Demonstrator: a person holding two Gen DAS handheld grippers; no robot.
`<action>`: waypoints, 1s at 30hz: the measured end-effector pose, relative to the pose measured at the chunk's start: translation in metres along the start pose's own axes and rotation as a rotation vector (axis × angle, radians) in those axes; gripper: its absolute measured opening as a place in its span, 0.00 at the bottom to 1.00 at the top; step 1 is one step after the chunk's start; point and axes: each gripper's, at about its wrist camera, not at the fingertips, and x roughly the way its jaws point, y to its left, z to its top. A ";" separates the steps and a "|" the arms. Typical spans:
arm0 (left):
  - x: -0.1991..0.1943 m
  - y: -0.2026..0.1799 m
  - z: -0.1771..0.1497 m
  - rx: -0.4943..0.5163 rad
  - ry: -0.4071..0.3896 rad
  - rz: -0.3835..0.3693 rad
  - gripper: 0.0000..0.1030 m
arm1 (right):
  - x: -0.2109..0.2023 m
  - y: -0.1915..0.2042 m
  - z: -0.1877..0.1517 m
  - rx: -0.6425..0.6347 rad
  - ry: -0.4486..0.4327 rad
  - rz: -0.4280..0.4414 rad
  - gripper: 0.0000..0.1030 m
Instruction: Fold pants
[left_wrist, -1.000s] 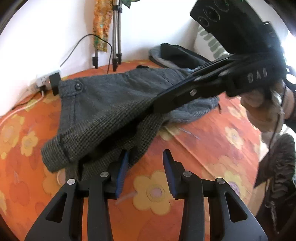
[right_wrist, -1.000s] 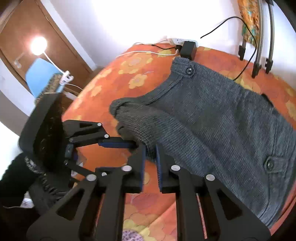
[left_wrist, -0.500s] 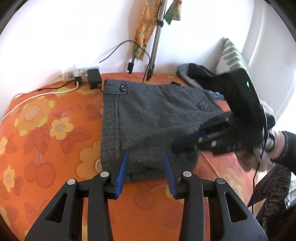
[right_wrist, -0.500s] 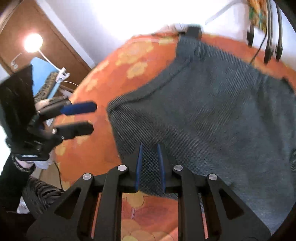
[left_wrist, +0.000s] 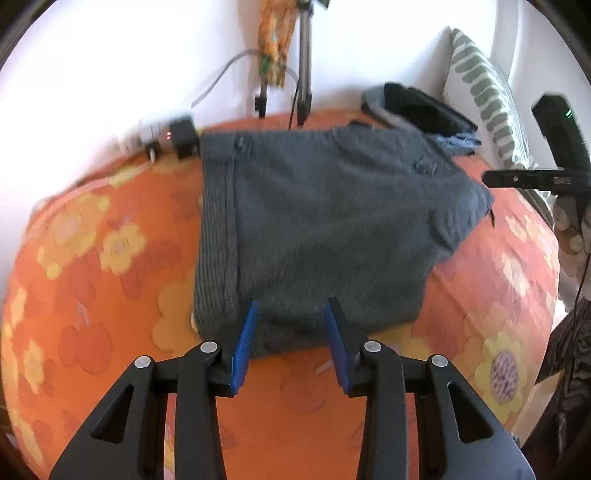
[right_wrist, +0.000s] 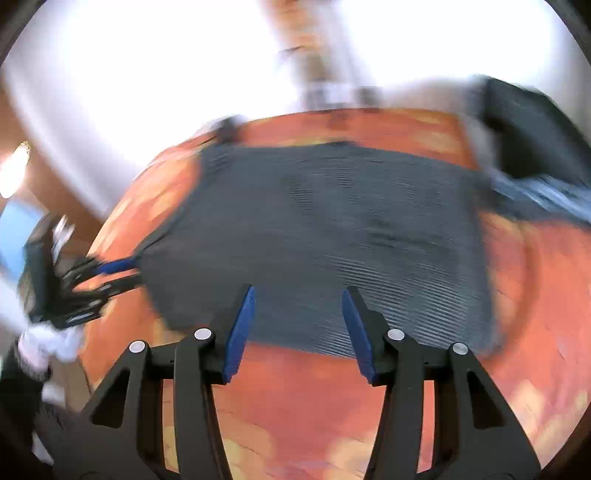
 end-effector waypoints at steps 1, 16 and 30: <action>-0.003 -0.007 0.006 0.013 -0.015 -0.003 0.34 | -0.007 -0.018 -0.002 0.051 -0.010 -0.023 0.50; 0.062 -0.164 0.081 0.284 0.002 -0.132 0.35 | -0.001 -0.135 -0.032 0.386 0.017 -0.041 0.50; 0.106 -0.263 0.096 0.555 0.082 -0.093 0.51 | 0.010 -0.141 -0.030 0.427 0.037 0.152 0.15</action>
